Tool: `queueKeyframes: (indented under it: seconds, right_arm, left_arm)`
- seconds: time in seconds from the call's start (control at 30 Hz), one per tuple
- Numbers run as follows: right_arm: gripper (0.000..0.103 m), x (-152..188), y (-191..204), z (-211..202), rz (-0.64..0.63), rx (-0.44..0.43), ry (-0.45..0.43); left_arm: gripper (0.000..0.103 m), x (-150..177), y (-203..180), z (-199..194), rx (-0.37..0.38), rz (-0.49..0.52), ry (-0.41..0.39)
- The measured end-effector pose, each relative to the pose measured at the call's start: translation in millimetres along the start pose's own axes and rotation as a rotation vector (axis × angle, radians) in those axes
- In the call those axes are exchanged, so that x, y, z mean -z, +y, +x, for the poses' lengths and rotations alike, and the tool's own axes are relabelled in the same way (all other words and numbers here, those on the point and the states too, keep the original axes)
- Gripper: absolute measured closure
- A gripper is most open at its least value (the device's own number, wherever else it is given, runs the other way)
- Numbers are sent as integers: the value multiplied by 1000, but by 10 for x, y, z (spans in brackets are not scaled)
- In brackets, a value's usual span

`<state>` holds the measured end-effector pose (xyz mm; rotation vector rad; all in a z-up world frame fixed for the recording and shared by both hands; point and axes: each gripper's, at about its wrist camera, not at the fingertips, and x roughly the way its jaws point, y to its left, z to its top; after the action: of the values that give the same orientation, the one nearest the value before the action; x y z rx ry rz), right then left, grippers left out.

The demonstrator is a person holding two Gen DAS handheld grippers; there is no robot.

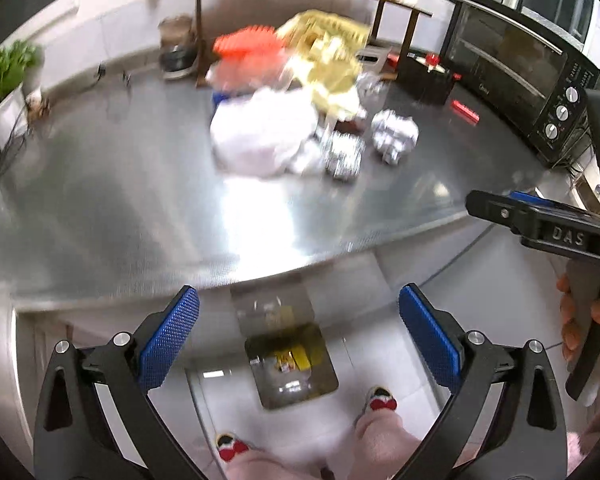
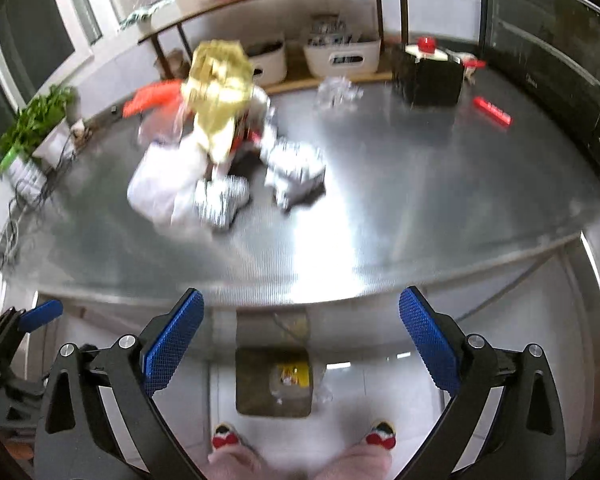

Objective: Collect trash
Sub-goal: 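Grasp the foil ball with the left tool while the right tool grasps crumpled paper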

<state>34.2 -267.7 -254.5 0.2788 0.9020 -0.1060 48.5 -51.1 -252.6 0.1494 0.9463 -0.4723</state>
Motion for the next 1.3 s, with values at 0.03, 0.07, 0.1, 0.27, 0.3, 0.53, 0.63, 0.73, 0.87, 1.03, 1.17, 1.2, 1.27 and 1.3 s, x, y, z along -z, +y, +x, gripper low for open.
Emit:
queueKeyframes:
  seconds: [0.03,0.07,0.1,0.27,0.3,0.53,0.63,0.73,0.87,1.03,1.17,1.2,1.27,1.3]
  right_arm:
    - [5,-87,-5,13,0,3,-13]
    - [5,-160,-26,26,0,5,-26]
    - [5,-228,-52,57,0,6,-36]
    - [13,-466,-84,273,21,-20,-31]
    - [15,-509,-90,321,25,-31,-26]
    - [32,-766,-71,844,11,-28,21]
    - [34,-818,-69,980,-3,-21,36]
    - [34,-842,-76,1080,-8,-20,51]
    - [43,-852,-94,1176,-19,-11,63]
    - [47,-893,-187,1215,-29,5,63]
    - [47,-954,-347,1180,-6,31,50]
    - [47,-962,-396,1159,4,32,49]
    - [47,-974,-449,1130,14,35,45]
    - [47,-975,-467,1115,18,35,44]
  left_arm:
    - [10,-45,-16,11,0,6,-3]
    - [11,-118,-53,-2,2,9,-3]
    - [16,-170,-70,46,9,11,-1]
    - [36,-424,-103,127,47,4,2]
    - [37,-482,-132,154,60,8,-1]
    - [43,-742,-236,355,120,32,-15]
    - [49,-829,-309,491,144,62,-2]
    - [49,-908,-369,662,143,75,16]
    - [49,-986,-405,880,125,76,39]
    - [49,-1062,-415,1093,105,75,65]
    - [49,-1113,-449,1263,92,78,85]
    - [49,-1115,-460,1302,85,83,91]
    - [49,-1109,-488,1386,69,96,104]
    - [49,-1110,-492,1422,65,99,109]
